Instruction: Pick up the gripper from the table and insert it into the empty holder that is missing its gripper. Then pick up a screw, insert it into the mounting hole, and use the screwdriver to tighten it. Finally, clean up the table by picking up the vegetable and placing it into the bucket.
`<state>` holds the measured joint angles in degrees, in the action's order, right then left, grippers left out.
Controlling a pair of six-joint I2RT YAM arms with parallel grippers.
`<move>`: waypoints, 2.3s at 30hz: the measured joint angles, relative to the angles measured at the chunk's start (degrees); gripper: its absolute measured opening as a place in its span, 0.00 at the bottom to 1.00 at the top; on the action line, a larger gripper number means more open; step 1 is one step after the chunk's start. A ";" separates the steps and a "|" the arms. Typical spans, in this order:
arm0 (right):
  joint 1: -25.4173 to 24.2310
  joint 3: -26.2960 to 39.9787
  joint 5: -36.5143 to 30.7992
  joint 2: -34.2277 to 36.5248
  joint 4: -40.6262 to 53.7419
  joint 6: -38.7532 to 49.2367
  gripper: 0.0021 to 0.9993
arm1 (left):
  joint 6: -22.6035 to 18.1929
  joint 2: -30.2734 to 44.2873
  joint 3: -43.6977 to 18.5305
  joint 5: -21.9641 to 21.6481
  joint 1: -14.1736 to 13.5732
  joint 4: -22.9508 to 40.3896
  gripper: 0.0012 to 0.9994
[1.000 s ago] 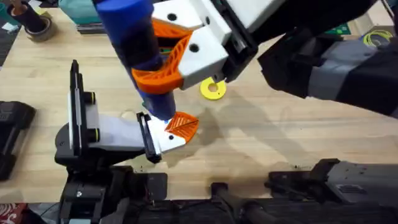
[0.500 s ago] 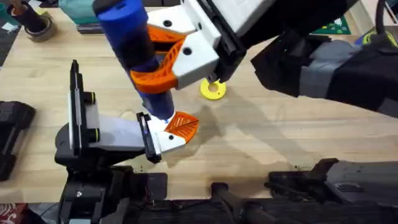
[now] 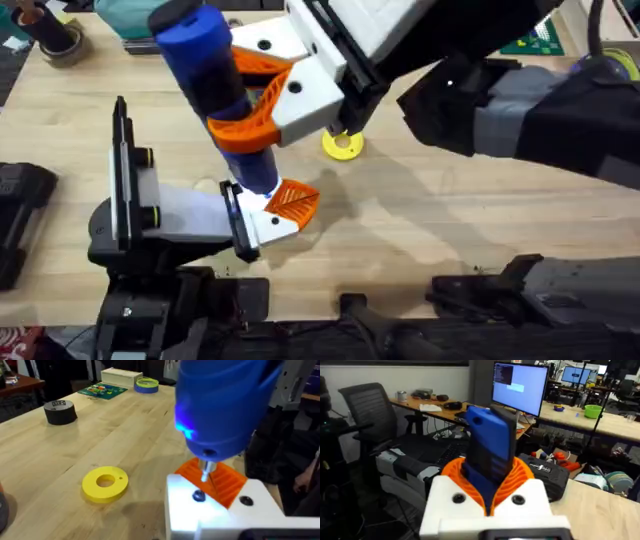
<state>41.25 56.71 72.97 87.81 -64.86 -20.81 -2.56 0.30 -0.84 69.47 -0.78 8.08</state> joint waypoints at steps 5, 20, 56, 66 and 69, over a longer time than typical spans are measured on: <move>0.00 -0.43 0.00 0.00 0.04 0.70 0.02 | 0.02 0.01 0.00 0.00 0.00 0.02 0.01; 0.26 -1.49 -0.13 0.00 0.09 1.59 0.02 | 0.00 0.02 0.00 0.00 0.00 0.02 0.01; 0.37 -2.03 -0.26 0.00 0.11 3.31 0.02 | 0.02 0.01 0.00 0.00 0.00 0.02 0.01; 0.37 -2.03 -0.39 0.68 -0.04 3.32 0.02 | 0.02 0.01 0.00 0.00 0.00 0.02 0.01; 0.37 -2.03 -0.48 0.70 -0.02 3.33 0.02 | 0.02 0.00 0.00 0.00 0.00 0.02 0.01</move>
<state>41.63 54.68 72.49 88.51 -64.88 -17.47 -2.55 0.30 -0.84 69.47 -0.78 8.10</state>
